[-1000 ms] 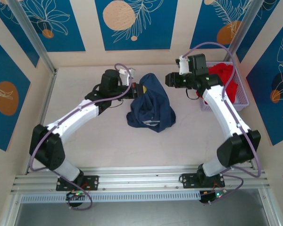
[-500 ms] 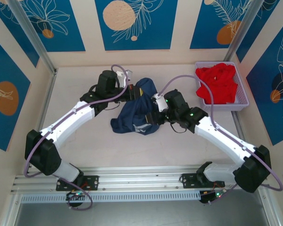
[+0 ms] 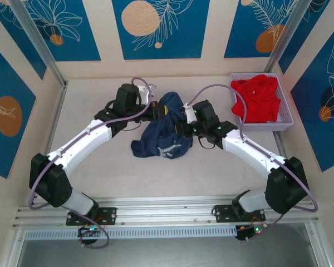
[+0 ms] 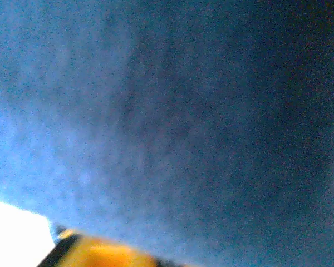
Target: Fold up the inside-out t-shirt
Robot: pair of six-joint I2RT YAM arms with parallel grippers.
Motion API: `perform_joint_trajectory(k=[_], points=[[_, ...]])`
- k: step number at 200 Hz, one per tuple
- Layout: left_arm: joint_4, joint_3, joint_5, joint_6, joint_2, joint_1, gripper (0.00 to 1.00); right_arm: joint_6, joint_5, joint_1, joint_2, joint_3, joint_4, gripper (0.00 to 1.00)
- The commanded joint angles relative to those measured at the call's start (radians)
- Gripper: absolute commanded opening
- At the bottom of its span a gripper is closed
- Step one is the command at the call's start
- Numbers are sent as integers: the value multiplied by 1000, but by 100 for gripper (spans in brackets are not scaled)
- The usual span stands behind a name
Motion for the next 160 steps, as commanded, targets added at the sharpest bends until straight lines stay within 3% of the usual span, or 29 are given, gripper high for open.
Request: perform_joint_trajectory(k=[1,41,95,115,124,136,150,160], points=[[-36,21,-62,49,-13,8,0,-15,-130,-45,-36,33,37,0],[-108,21,-181,68,37,63,0,130,-534,-176,-160,5,202,0],[-111,-39,-201,86,8,109,5,128,-703,-251,-138,17,244,0],[-126,-62,-228,127,-35,112,3,73,-733,-276,-109,68,169,0],[-121,-74,-217,142,-56,120,0,32,-718,-284,-94,106,97,0],[-100,-85,-159,152,-86,135,0,-35,-579,-278,-67,186,-59,0],[-45,-87,-17,145,-119,150,0,-102,-348,-248,-26,275,-223,0],[19,-82,100,128,-139,153,0,-139,-251,-223,-5,305,-274,0]])
